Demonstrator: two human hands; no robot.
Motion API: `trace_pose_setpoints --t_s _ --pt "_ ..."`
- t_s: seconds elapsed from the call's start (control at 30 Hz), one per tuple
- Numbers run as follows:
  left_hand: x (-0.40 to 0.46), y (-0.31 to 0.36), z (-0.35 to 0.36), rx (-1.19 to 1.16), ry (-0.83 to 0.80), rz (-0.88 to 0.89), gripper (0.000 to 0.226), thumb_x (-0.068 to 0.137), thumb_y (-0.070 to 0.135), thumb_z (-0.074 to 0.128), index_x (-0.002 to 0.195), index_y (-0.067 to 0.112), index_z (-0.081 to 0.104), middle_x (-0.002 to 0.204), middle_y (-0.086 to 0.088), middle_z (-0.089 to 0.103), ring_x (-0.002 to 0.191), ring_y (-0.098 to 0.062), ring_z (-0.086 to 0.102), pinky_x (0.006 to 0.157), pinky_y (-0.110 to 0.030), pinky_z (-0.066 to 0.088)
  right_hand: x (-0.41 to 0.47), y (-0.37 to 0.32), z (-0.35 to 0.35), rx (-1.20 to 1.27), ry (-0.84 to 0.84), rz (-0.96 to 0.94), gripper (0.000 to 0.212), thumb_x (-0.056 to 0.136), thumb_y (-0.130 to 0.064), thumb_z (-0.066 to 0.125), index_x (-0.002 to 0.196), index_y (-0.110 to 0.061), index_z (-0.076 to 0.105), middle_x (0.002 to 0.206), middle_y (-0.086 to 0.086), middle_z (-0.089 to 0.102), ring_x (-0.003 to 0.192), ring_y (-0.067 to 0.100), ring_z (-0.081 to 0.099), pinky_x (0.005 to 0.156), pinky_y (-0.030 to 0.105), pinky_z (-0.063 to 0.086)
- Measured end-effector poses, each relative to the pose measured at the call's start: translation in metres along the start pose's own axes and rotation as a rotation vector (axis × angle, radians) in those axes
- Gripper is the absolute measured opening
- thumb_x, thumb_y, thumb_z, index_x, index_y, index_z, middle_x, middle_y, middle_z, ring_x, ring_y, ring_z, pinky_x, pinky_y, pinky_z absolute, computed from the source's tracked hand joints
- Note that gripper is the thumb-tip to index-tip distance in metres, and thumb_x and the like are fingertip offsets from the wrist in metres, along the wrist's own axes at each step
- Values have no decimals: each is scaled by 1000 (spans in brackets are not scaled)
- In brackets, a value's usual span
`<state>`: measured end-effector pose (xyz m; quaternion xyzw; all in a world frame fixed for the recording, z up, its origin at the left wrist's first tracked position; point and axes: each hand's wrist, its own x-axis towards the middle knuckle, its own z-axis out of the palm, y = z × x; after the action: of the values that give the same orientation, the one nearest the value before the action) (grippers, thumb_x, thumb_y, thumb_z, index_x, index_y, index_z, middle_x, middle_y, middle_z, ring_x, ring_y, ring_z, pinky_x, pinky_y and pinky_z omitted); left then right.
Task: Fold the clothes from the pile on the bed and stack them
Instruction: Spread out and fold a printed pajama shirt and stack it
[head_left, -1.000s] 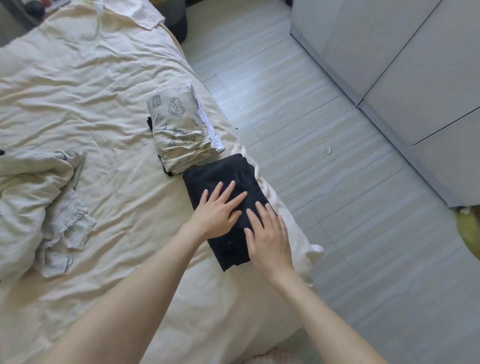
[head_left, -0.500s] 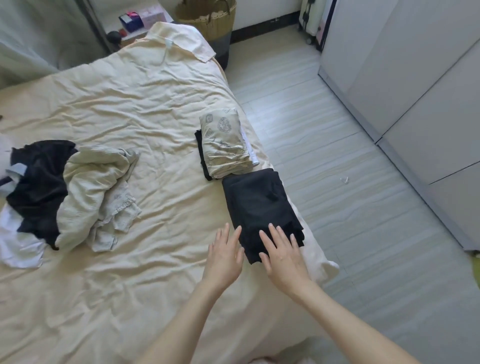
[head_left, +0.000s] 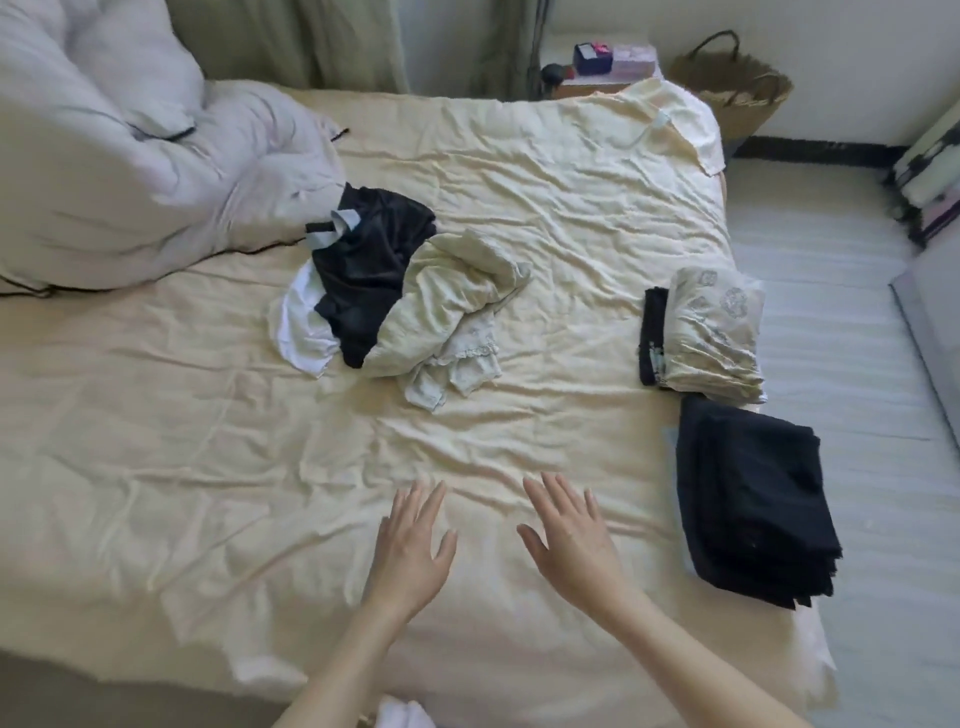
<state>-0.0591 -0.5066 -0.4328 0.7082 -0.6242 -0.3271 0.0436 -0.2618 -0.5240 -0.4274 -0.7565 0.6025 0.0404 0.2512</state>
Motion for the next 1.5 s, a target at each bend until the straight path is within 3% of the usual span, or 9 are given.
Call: trace_pose_setpoints --t_s 0.3,0.5,0.67,0.77,0.87,0.93,1.03,1.27,1.5 --pt "76 -144 -52 157 -110 -132 61 98 38 40 150 26 12 159 -3 0 146 -24 0 114 -37 12 107 -92 36 -44 -77 -3 55 100 -43 32 149 -22 19 155 -2 23 144 16 18 117 37 12" --pt "147 -203 -31 195 -195 -156 65 98 35 41 151 29 4 159 -4 -6 146 -24 -4 116 -42 6 220 -95 50 -45 16 -73 47 98 -35 44 138 -12 42 138 6 47 124 26 45 96 34 35" --pt "203 -238 -1 229 -238 -166 82 91 47 51 149 35 -5 157 0 -20 144 -22 -18 116 -48 0 324 -98 66 343 43 255 50 96 -39 48 128 -2 48 120 14 56 108 30 52 80 32 37" --pt "221 -254 20 262 -304 -174 92 85 52 57 148 37 -8 154 1 -27 143 -21 -22 114 -51 0 375 -106 68 995 54 637 55 89 -48 56 122 -4 50 110 16 58 103 25 58 90 37 48" --pt "236 -261 32 296 -329 -182 99 81 50 62 148 36 -10 154 1 -28 143 -21 -20 114 -53 2 409 -114 66 1470 56 804 38 88 -33 65 112 -6 53 90 9 59 68 17 60 74 37 57" --pt "242 -263 34 316 -355 -185 101 81 50 63 148 36 -11 154 1 -28 143 -22 -20 114 -54 3 421 -118 67 1587 149 875 22 88 -15 65 106 -4 56 94 10 63 69 18 61 66 34 57" --pt "245 -265 34 327 -382 -192 103 80 50 64 148 36 -12 154 1 -28 143 -22 -19 114 -54 4 411 -120 72 1578 251 926 6 88 -7 64 93 -8 59 99 9 67 83 20 66 68 31 58" --pt "257 -257 0 301 -526 -150 91 86 44 61 151 28 -2 157 -10 -14 146 -27 -4 116 -44 14 311 -99 76 1455 366 920 17 87 -9 65 75 -21 63 81 -1 66 77 14 63 68 27 54" --pt "177 -179 -40 -229 -253 -142 61 92 24 58 145 14 31 153 -7 29 141 -17 26 107 -19 18 197 -82 36 1059 466 795 20 82 -16 69 64 -26 67 71 1 69 70 12 57 73 36 48"
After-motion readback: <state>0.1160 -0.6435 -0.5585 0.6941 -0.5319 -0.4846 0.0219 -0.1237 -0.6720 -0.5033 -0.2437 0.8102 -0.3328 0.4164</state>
